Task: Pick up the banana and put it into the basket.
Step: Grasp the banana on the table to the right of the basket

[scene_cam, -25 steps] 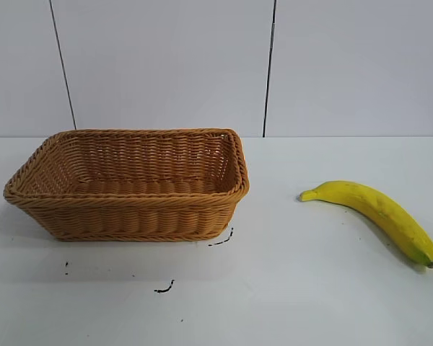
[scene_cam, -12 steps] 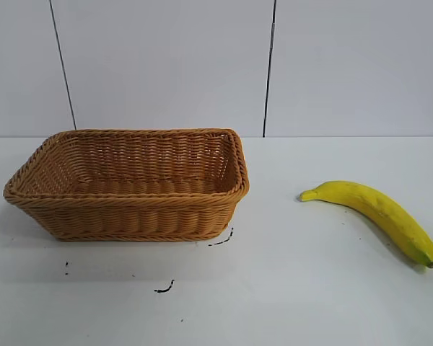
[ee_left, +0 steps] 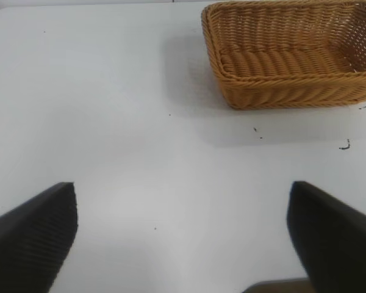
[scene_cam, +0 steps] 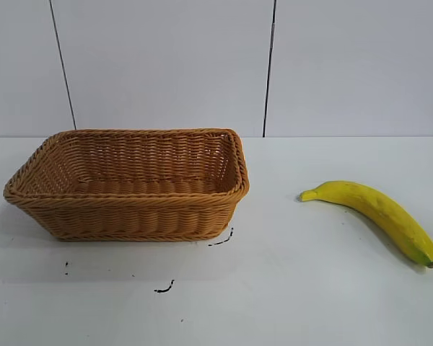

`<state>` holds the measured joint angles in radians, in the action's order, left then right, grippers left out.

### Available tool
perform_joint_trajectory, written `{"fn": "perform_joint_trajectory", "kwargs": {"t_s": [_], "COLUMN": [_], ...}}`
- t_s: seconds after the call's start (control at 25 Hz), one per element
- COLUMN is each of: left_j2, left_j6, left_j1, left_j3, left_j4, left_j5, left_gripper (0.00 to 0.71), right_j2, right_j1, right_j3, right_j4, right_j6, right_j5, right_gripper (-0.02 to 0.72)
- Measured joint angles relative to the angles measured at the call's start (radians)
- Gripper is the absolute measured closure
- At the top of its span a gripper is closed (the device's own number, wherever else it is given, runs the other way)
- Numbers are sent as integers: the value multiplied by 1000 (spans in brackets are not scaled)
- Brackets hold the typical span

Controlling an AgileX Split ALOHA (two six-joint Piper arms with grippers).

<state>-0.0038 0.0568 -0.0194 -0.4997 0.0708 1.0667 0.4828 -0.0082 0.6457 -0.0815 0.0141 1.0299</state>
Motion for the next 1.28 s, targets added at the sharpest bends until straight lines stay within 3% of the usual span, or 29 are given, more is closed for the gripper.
{"fn": "perform_joint_trajectory", "kwargs": {"t_s": [0.28, 0.44, 0.76, 1.0, 1.28], "left_j2": [0, 0, 0, 0, 0], "left_j6": [0, 0, 0, 0, 0], "left_j1": [0, 0, 0, 0, 0], "left_j3": [0, 0, 0, 0, 0], "left_j4": [0, 0, 0, 0, 0], "left_j5": [0, 0, 0, 0, 0], "left_gripper": [17, 17, 17, 17, 17], "right_j2": [462, 698, 1025, 1185, 1319], "right_j1": [0, 0, 0, 0, 1], "right_j3": [153, 278, 545, 702, 725], "right_j4": [3, 3, 16, 16, 12], "right_j6": [1, 36, 152, 311, 337], "right_j5": [-5, -3, 14, 9, -59], "right_gripper": [13, 13, 13, 13, 13]}}
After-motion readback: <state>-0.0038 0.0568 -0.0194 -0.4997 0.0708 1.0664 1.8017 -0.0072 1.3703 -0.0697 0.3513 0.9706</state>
